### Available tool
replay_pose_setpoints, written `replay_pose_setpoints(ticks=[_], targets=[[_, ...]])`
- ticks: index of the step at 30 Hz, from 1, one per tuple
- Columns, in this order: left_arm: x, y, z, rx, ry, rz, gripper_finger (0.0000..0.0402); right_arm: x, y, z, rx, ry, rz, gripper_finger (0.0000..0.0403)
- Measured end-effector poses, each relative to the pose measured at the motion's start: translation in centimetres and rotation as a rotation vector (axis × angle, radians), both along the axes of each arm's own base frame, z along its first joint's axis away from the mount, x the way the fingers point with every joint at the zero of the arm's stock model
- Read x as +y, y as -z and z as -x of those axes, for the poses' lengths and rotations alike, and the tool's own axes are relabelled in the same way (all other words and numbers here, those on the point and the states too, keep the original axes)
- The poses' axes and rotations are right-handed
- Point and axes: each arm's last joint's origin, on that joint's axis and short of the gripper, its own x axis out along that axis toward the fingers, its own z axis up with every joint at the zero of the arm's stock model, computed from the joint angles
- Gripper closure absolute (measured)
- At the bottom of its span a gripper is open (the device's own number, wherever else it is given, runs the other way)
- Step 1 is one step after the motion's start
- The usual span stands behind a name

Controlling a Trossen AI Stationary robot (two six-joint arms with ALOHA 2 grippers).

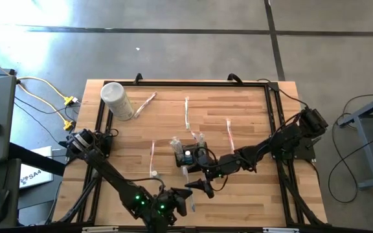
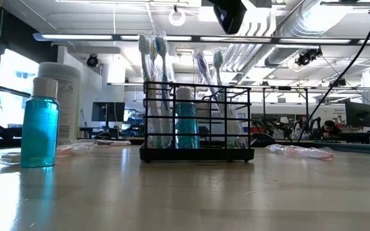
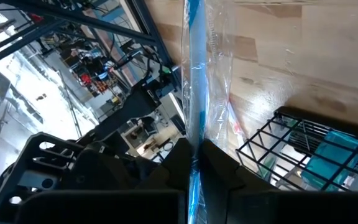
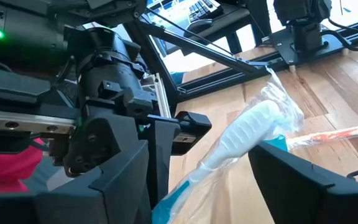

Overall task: Pick & Place toothbrushing station
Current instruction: Put the blue toothbrush into the black wire organizer

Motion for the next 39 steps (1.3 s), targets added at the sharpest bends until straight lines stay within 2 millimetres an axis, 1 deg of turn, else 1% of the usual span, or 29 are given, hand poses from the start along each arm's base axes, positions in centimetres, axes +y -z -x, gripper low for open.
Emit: replay_pose_setpoints(ticks=[4, 11, 16, 18, 21, 23, 29, 31, 34, 36, 39], targets=[[0.0, 0.0, 0.0, 0.0, 0.001, 0.0, 0.0389, 0.0, 0.2, -0.1, 0.003, -0.001, 0.008, 0.0133], [0.0, 0.0, 0.0, 0.001, 0.0, -0.001, 0.0389, -0.2, 1.5, -0.7, 0.037, 0.011, -0.002, 0.0133], [0.0, 0.0, 0.0, -0.003, -0.004, 0.009, 0.0389, -0.3, 1.5, -0.8, 0.031, 0.011, 0.0, 0.0138], [0.0, 0.0, 0.0, -0.002, -0.004, 0.008, 0.0389, -0.3, 1.4, -0.8, 0.018, 0.007, 0.013, 0.0154], [0.0, 0.0, 0.0, -0.003, -0.005, 0.008, 0.0389, -0.2, 1.3, -0.8, 0.005, -0.007, 0.021, 0.0198], [0.0, 0.1, 0.0, -0.001, -0.006, 0.008, 0.0389, -0.3, 1.3, -0.9, 0.0, -0.018, 0.034, 0.0237], [0.1, 0.1, 0.1, 0.0, -0.016, 0.009, 0.0389, -0.2, 1.2, -0.9, -0.019, -0.042, 0.063, 0.0375], [0.1, 0.1, 0.0, -0.003, -0.017, 0.017, 0.0389, -0.1, 1.1, -0.9, -0.027, -0.059, 0.065, 0.0386], [0.1, 0.1, 0.0, -0.006, -0.018, 0.024, 0.0385, -0.1, 1.1, -0.9, -0.034, -0.071, 0.071, 0.0386], [0.1, 0.1, 0.0, -0.009, -0.019, 0.034, 0.0374, 0.1, 1.0, -0.8, -0.039, -0.075, 0.084, 0.0387], [0.0, 0.1, 0.0, -0.01, -0.013, 0.073, 0.0346, 0.2, 1.1, -0.7, -0.049, -0.086, 0.117, 0.039]])
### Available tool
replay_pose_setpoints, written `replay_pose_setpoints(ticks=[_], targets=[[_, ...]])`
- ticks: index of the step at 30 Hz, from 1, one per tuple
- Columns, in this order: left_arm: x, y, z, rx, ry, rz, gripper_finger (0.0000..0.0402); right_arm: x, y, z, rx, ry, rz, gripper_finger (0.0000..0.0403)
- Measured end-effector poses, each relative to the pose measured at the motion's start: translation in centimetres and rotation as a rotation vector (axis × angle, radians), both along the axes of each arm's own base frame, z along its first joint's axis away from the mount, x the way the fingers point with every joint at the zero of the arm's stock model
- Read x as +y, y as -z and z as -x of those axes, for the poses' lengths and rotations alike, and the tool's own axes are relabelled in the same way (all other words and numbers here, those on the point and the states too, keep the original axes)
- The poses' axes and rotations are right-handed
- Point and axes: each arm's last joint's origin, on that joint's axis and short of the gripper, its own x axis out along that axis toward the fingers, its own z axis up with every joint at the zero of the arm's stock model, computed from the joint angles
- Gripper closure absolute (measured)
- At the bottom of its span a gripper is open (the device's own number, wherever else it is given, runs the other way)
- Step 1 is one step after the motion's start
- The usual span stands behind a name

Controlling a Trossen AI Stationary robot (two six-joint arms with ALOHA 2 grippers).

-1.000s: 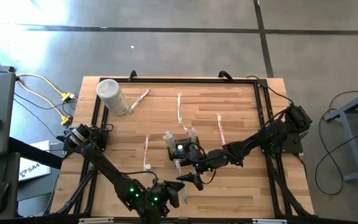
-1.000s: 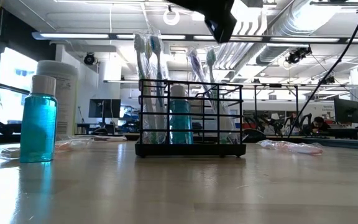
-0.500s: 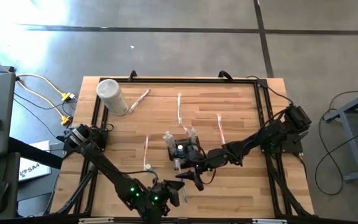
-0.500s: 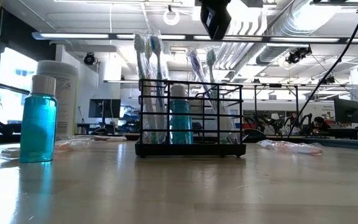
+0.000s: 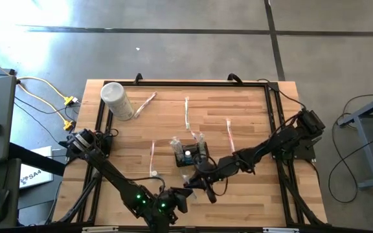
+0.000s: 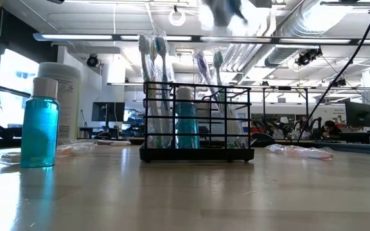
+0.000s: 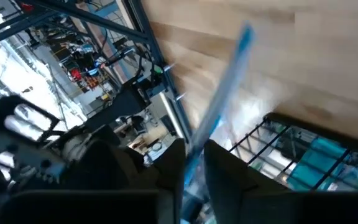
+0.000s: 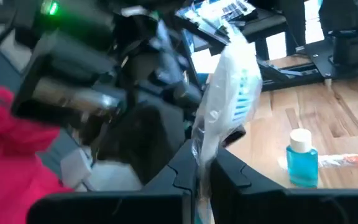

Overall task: Pick & Place toothbrushing station
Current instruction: Put the blue toothbrush into the black wire organizer

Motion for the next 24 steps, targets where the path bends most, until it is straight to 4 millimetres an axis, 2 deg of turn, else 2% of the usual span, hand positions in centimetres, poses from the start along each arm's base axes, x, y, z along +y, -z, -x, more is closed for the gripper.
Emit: replay_pose_setpoints(ticks=[4, 12, 17, 21, 24], targets=[[-0.4, -0.2, 0.1, -0.023, 0.009, 0.115, 0.0301, 0.1, 0.5, 0.1, 0.016, 0.027, 0.04, 0.0391], [-0.6, -0.3, 0.5, -0.048, -0.022, 0.088, 0.0223, 0.4, 0.3, 0.2, 0.0, 0.05, 0.047, 0.0392], [-0.7, -1.2, 1.1, -0.094, -0.052, 0.113, 0.0204, 1.0, 0.0, 0.9, 0.004, 0.101, 0.113, 0.0393], [-0.7, -2.6, 1.9, -0.133, -0.06, 0.252, 0.0202, 1.8, -1.5, 2.5, -0.006, 0.155, 0.18, 0.0393], [0.1, -3.5, 2.8, -0.135, -0.104, 0.359, 0.0202, 2.7, -3.2, 4.3, -0.036, 0.211, 0.243, 0.0393]])
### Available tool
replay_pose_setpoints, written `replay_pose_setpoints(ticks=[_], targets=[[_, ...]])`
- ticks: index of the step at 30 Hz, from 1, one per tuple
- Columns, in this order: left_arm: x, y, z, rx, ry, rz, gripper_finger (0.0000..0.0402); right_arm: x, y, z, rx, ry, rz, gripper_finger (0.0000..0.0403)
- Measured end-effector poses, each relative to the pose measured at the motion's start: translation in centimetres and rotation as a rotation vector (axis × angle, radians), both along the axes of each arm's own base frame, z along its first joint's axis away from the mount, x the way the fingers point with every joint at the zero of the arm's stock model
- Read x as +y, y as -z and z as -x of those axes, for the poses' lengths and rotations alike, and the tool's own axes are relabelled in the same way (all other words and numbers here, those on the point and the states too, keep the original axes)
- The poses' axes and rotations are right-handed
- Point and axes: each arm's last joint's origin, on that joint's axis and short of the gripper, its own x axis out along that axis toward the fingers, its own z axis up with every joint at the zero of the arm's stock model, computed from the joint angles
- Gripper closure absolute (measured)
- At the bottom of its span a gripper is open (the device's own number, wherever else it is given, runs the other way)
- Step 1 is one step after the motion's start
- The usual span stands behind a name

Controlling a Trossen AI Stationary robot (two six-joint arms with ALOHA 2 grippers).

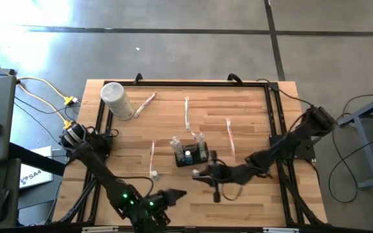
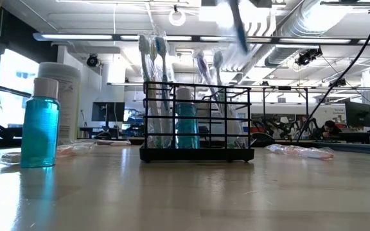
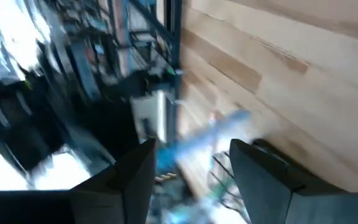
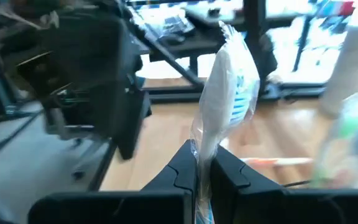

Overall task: Pick & Place toothbrushing station
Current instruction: Put the blue toothbrush into the black wire organizer

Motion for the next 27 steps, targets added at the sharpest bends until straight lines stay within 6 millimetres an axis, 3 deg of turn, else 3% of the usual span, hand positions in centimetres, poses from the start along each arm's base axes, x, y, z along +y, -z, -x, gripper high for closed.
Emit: replay_pose_setpoints(ticks=[6, 11, 16, 21, 27], targets=[[4.2, -2.6, 2.2, -0.005, -0.223, 0.358, 0.0201, 3.0, -1.7, 4.5, -0.035, 0.228, 0.184, 0.0393], [9.2, -5.0, 4.5, 0.159, -0.382, 0.697, 0.0201, 4.5, -2.1, 6.6, -0.063, 0.385, 0.31, 0.0393], [13.7, -5.1, 6.1, 0.251, -0.46, 0.845, 0.0201, 3.6, -2.1, 5.6, -0.053, 0.372, 0.335, 0.0393], [17.7, -4.8, 8.1, 0.148, -0.529, 0.941, 0.0201, 1.5, -2.0, 3.7, -0.038, 0.36, 0.326, 0.0393], [20.4, -2.5, 11.2, -0.04, -0.454, 1.106, 0.0201, -0.5, -1.1, 2.6, -0.02, 0.416, 0.33, 0.0393]])
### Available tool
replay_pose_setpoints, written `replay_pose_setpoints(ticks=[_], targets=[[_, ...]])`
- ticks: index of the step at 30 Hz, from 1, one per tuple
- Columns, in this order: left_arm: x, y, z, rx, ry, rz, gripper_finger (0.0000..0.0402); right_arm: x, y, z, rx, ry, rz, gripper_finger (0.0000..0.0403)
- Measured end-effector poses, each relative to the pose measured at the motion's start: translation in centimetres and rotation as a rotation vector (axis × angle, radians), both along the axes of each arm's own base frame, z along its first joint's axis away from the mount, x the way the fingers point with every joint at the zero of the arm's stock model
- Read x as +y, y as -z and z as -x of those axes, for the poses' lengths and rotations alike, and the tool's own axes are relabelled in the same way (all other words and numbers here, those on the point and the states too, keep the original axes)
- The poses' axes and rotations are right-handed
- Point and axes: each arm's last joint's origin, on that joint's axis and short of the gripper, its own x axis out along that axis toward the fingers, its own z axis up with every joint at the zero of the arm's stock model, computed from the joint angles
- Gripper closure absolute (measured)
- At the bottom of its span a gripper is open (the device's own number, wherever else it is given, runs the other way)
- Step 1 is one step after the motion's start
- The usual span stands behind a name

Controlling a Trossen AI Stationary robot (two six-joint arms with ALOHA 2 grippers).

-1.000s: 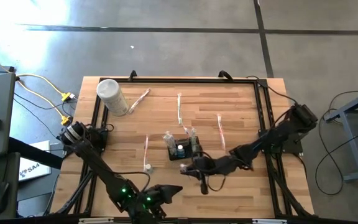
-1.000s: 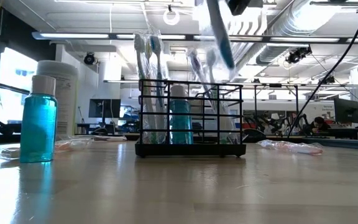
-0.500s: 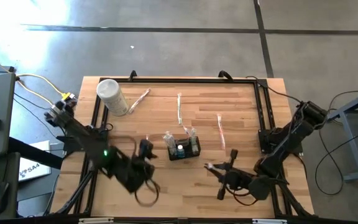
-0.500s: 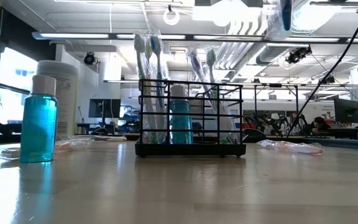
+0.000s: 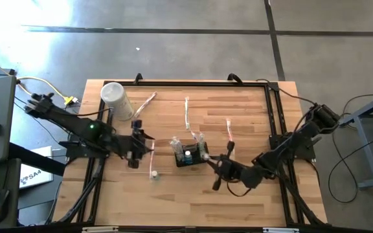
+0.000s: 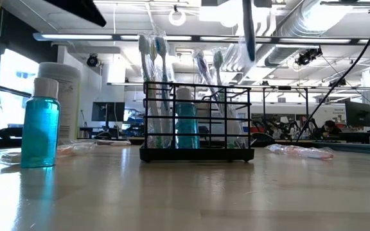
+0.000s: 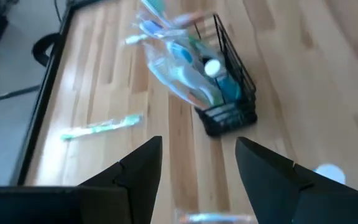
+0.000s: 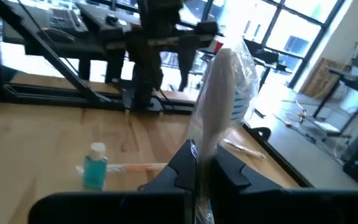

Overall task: Pick & Place toothbrushing station
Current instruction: Put the blue toothbrush into the black wire organizer

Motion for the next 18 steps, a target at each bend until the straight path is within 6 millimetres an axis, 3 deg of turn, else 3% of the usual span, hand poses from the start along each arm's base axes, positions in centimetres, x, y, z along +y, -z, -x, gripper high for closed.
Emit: replay_pose_setpoints(ticks=[10, 18], targets=[[1.3, 5.7, 2.9, -0.181, 0.008, 0.104, 0.0201, -4.0, 2.2, -0.8, -0.15, -0.045, -0.079, 0.0394], [1.4, 6.5, 2.9, -0.183, -0.015, 0.14, 0.0201, -5.4, 4.0, -1.8, -0.123, 0.031, -0.141, 0.0394]])
